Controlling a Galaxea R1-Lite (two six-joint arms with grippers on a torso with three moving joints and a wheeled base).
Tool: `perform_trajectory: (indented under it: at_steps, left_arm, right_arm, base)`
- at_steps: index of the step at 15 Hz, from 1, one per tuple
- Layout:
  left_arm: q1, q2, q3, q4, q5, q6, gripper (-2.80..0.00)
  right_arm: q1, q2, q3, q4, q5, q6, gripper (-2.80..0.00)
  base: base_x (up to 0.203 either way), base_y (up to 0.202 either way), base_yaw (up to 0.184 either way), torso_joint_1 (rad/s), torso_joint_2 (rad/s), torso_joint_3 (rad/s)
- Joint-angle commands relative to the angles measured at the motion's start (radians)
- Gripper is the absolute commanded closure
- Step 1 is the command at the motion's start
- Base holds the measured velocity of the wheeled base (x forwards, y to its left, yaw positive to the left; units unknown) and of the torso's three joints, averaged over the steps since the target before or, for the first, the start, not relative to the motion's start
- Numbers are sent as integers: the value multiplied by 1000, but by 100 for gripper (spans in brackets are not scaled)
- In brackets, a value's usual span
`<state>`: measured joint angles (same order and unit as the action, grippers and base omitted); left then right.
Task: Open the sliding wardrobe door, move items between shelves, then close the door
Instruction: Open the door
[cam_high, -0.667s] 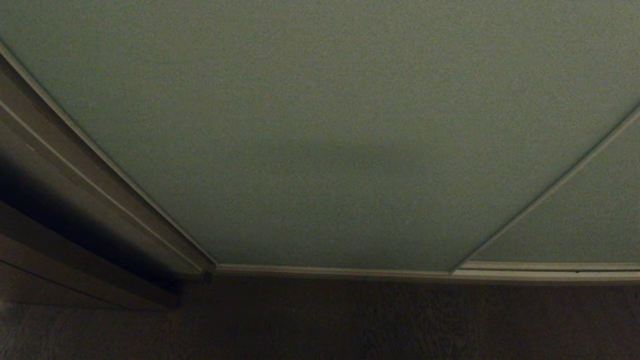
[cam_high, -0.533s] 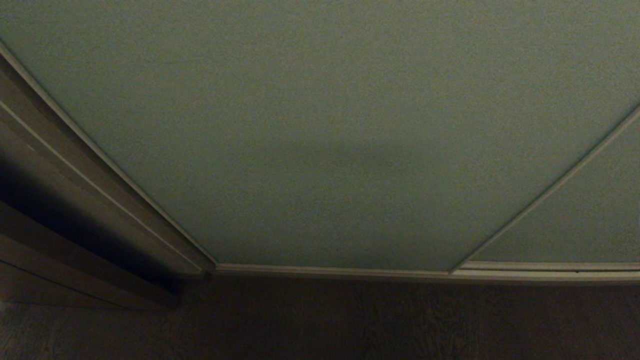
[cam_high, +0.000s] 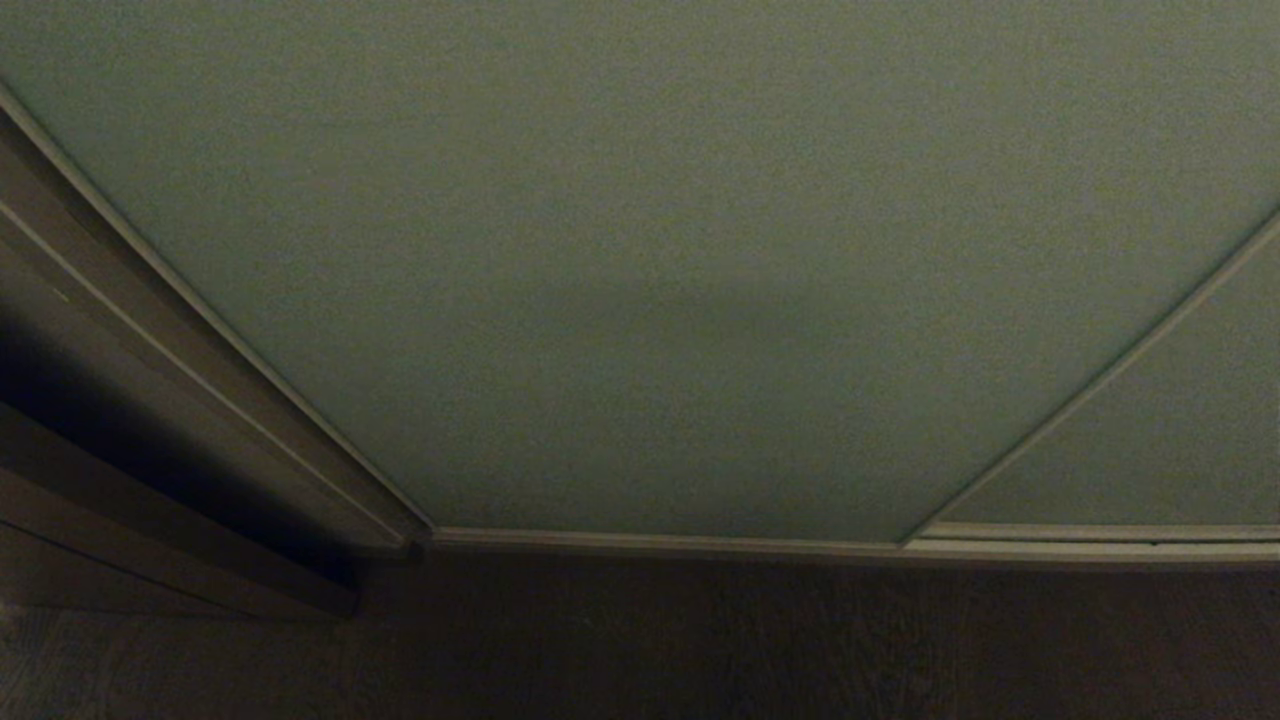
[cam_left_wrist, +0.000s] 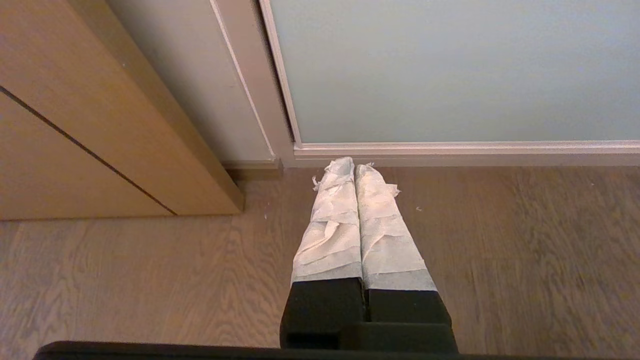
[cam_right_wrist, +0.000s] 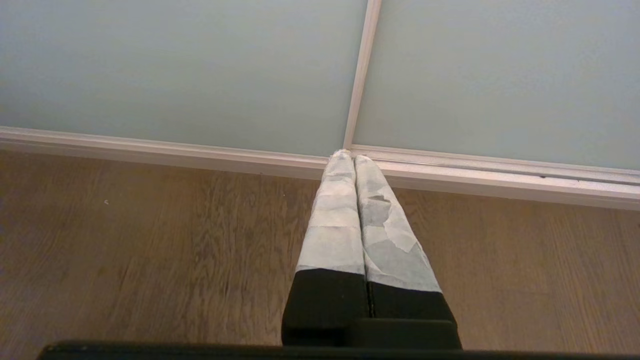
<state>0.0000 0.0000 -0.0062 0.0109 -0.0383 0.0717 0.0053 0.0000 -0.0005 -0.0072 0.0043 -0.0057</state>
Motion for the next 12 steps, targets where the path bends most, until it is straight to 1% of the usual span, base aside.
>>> perform_trajectory:
  at_steps: [1, 4, 7, 9, 11, 12]
  left_arm:
    - [0, 2, 0, 0, 0, 0, 0]
    - [0, 0, 0, 0, 0, 9, 0]
    - [0, 2, 0, -3, 2, -22, 0]
    - [0, 2, 2, -11, 25, -52, 0]
    - [0, 2, -3, 9, 36, -34, 0]
    - [0, 2, -26, 16, 38, -22, 0]
  right_arm:
    - [1, 0, -1, 0, 0, 0, 0]
    - [1, 0, -1, 0, 0, 0, 0]
    - [0, 0, -1, 0, 0, 0, 0]
    - [0, 0, -1, 0, 0, 0, 0]
    - [1, 0, 1, 0, 0, 0, 0]
    - [1, 0, -1, 0, 0, 0, 0]
  base:
    - [0, 0, 0, 0, 0, 0]
    - [0, 0, 0, 0, 0, 0]
    - [0, 0, 0, 0, 0, 0]
    - [0, 0, 0, 0, 0, 0]
    - [0, 0, 0, 0, 0, 0]
    - [0, 0, 0, 0, 0, 0]
